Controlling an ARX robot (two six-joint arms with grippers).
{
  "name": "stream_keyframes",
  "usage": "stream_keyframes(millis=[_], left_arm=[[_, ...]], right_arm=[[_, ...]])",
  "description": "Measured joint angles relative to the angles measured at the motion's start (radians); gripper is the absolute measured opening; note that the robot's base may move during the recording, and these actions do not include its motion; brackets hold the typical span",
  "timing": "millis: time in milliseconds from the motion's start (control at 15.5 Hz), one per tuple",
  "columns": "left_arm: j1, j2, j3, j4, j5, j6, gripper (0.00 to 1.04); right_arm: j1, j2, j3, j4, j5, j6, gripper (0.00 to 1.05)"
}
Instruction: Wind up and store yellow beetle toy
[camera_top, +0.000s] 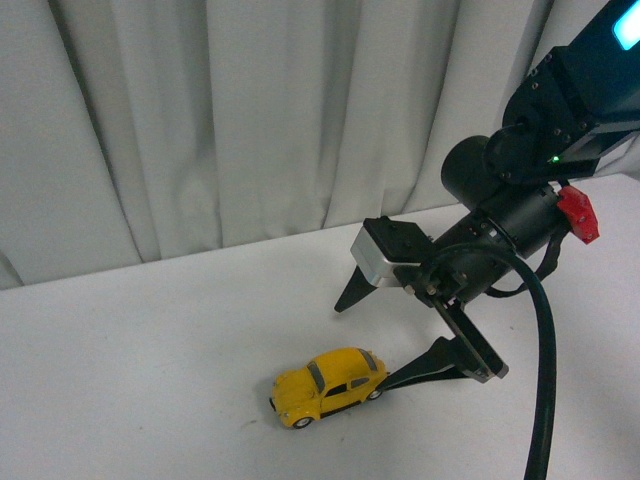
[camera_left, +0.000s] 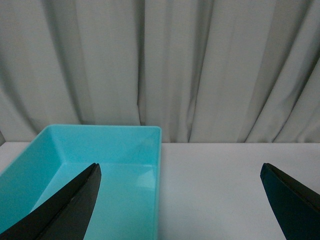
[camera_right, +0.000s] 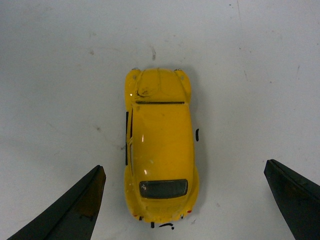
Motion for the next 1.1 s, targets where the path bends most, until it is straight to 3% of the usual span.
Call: stream_keyframes(millis=[258, 967, 1096], left_arm=[[0.000, 0.000, 0.000, 0.000, 0.000, 0.000, 0.98], [0.000, 0.000, 0.000, 0.000, 0.000, 0.000, 0.98], [0.000, 0.000, 0.000, 0.000, 0.000, 0.000, 0.98]], right_arm=[[0.076, 0.000, 0.000, 0.092, 0.049, 0.053, 0.98], [0.134, -0.004, -0.086, 0.192, 0.117, 0.196, 0.97], [0.141, -0.011, -0.103, 0.201, 0.128, 0.204, 0.71]])
